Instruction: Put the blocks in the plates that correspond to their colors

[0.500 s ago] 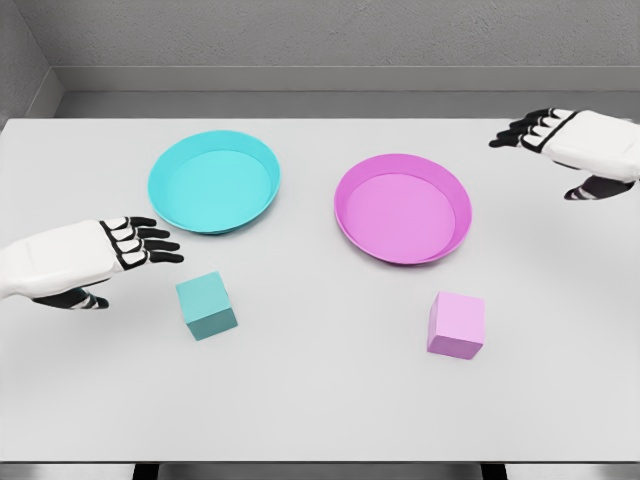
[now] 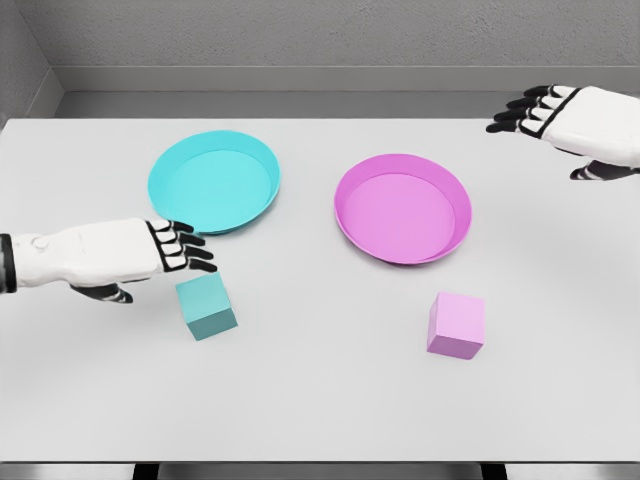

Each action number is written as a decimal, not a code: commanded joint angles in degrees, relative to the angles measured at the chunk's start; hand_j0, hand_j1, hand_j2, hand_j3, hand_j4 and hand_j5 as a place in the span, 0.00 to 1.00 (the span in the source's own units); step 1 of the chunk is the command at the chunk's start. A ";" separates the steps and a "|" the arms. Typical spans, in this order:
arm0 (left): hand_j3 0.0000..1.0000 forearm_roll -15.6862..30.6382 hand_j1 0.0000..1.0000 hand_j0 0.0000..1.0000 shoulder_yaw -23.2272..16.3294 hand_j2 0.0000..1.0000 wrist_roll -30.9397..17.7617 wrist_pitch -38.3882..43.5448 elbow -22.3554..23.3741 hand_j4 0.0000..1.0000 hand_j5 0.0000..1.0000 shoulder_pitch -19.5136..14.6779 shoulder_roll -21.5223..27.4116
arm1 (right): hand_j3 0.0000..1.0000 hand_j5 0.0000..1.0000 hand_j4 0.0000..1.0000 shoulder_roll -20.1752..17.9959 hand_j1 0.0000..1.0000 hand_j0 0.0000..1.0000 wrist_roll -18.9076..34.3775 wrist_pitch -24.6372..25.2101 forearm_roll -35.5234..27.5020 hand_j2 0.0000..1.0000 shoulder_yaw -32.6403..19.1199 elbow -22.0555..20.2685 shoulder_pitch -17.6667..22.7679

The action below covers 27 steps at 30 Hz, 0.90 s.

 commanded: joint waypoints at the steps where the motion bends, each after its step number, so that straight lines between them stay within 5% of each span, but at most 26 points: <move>1: 1.00 0.38 1.00 1.00 -0.65 1.00 -1.72 0.07 -0.05 1.00 1.00 -0.08 -1.84 | 1.00 1.00 1.00 -1.02 1.00 1.00 -0.02 0.13 -0.28 1.00 4.60 -3.57 -0.26; 3: 1.00 0.64 1.00 1.00 -0.65 1.00 -1.71 0.07 -0.05 1.00 1.00 -1.05 -2.02 | 1.00 1.00 1.00 -1.11 1.00 1.00 0.09 0.13 -0.11 1.00 11.63 -4.18 -2.55; 12: 1.00 -0.06 1.00 1.00 -4.43 1.00 -1.89 0.07 0.47 1.00 1.00 -2.02 -4.66 | 1.00 1.00 1.00 -1.38 1.00 1.00 0.09 0.13 0.07 1.00 19.28 -6.21 -3.08; 14: 1.00 -3.31 1.00 1.00 -5.84 1.00 -1.80 0.07 0.74 1.00 1.00 -2.11 -4.66 | 1.00 1.00 1.00 -2.52 1.00 1.00 0.09 0.13 0.07 1.00 19.81 -6.21 -3.08; 20: 1.00 -3.40 1.00 1.00 -6.01 1.00 -1.80 0.07 1.18 1.00 1.00 -2.46 -5.45 | 1.00 1.00 1.00 -3.31 1.00 1.00 0.09 0.13 0.07 1.00 19.98 -6.29 -3.43; 27: 1.00 -3.31 1.00 1.00 -6.01 1.00 -1.80 0.07 4.25 1.00 1.00 -2.63 -8.26 | 1.00 1.00 1.00 -2.08 1.00 1.00 0.09 0.13 0.07 1.00 26.57 -6.29 -4.40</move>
